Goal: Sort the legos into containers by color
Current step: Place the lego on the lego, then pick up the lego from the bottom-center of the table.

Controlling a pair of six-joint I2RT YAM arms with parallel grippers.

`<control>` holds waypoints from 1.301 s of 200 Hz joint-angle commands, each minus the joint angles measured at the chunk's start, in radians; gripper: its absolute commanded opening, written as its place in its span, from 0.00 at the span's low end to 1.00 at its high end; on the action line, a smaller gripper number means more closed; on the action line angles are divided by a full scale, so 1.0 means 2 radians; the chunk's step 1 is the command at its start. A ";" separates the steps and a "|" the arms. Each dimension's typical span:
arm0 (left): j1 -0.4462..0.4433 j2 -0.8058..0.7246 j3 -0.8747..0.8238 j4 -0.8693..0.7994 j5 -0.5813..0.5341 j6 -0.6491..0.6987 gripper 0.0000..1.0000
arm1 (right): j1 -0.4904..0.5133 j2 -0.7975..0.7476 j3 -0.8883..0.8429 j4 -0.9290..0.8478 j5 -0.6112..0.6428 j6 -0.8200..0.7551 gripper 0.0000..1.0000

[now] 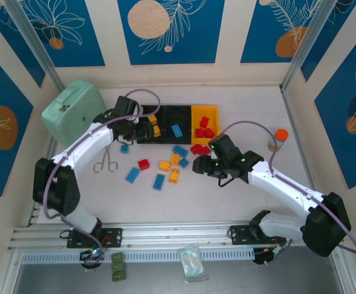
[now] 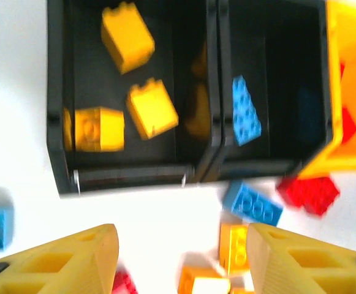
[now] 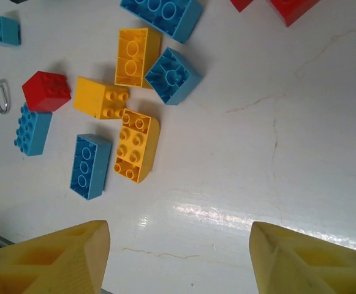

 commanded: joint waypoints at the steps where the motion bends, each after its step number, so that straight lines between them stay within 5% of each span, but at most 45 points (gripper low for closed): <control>1: -0.004 -0.065 -0.068 0.023 0.052 -0.003 0.57 | 0.003 0.024 0.019 -0.014 0.004 0.010 0.63; 65: -0.004 -0.221 -0.250 0.023 0.050 -0.051 0.60 | 0.070 0.160 0.102 0.004 0.000 0.003 0.66; 142: 0.004 -0.378 -0.325 -0.091 -0.034 -0.104 0.64 | 0.130 0.310 0.227 -0.001 -0.047 0.011 0.63; 260: 0.006 -0.407 -0.351 -0.090 -0.038 -0.139 0.65 | 0.153 0.456 0.356 -0.093 -0.033 0.017 0.59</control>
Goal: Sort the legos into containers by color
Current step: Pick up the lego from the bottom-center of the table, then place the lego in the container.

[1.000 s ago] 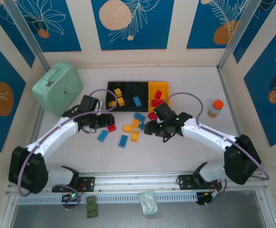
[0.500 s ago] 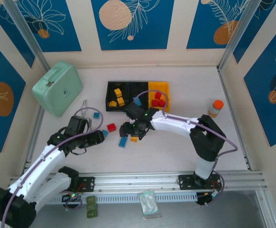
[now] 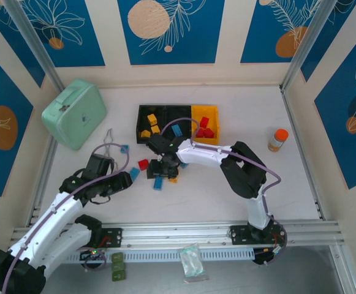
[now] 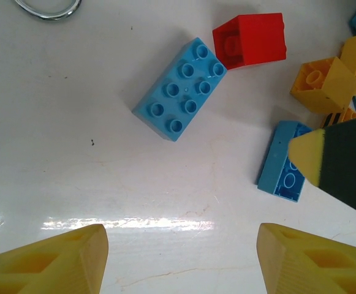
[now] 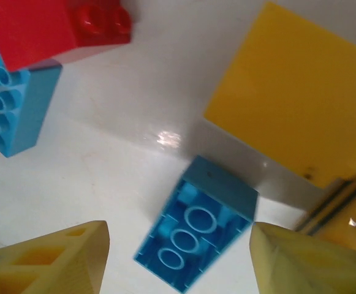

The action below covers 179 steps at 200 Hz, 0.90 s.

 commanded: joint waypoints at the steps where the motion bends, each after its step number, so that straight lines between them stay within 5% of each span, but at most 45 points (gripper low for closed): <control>1: 0.004 -0.008 -0.010 -0.011 -0.011 -0.010 0.65 | 0.008 0.033 0.032 -0.043 0.004 0.000 0.59; 32: 0.004 -0.012 -0.017 -0.009 -0.007 -0.017 0.65 | 0.012 0.063 0.062 -0.064 0.013 -0.004 0.54; 81: 0.004 -0.012 -0.020 -0.004 -0.004 -0.019 0.65 | 0.017 0.065 0.075 -0.071 0.027 -0.018 0.24; 179: -0.007 0.052 -0.012 0.141 0.091 -0.027 0.65 | -0.040 -0.030 0.086 -0.079 0.060 -0.067 0.22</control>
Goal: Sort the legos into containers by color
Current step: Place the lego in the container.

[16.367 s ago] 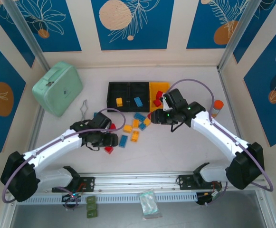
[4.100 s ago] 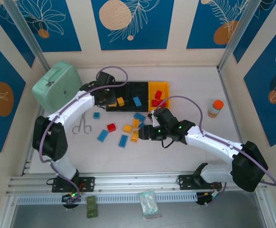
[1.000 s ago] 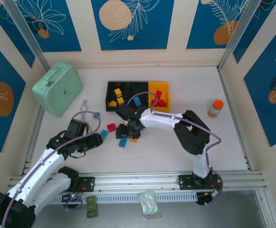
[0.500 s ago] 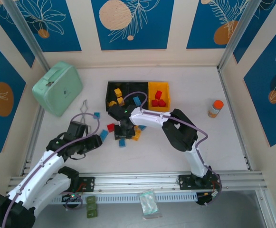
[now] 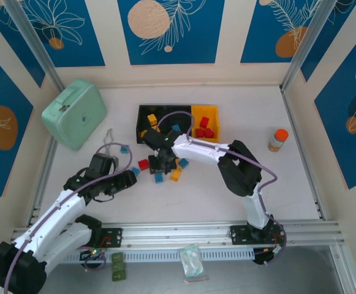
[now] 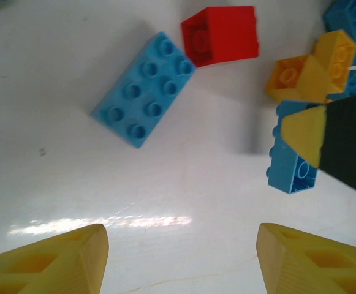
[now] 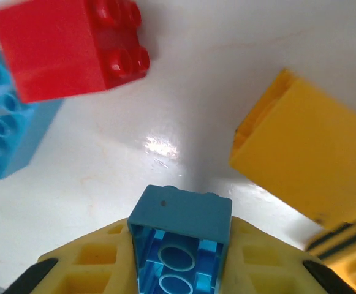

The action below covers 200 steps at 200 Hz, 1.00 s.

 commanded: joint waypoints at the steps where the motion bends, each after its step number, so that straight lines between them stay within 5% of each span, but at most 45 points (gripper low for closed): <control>1: -0.006 0.019 0.009 0.063 0.038 -0.011 0.65 | -0.028 -0.040 0.017 -0.016 0.016 -0.023 0.23; 80: -0.026 0.103 0.064 0.124 0.053 -0.018 0.65 | -0.145 -0.020 0.089 -0.015 0.010 -0.066 0.23; 200: -0.034 0.156 0.091 0.133 0.052 -0.009 0.65 | -0.192 0.161 0.298 -0.052 -0.029 -0.070 0.26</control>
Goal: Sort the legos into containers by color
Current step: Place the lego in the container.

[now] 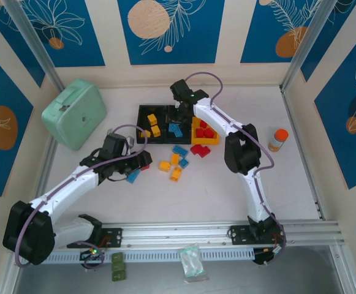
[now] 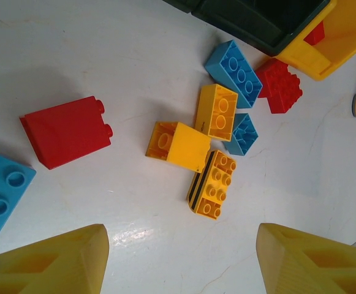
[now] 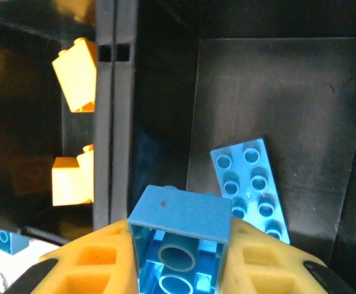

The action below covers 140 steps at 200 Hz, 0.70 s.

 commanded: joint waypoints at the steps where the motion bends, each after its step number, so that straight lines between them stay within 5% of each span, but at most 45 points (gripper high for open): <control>1: -0.005 -0.003 0.004 -0.001 0.005 0.005 0.65 | -0.004 0.012 0.024 -0.020 -0.024 -0.001 0.26; 51: -0.005 0.000 0.005 -0.003 -0.001 0.009 0.64 | 0.002 0.009 0.019 -0.015 -0.029 0.000 0.41; 140: -0.005 -0.013 -0.005 -0.008 -0.012 0.006 0.65 | 0.008 -0.071 -0.036 0.003 -0.016 -0.003 0.49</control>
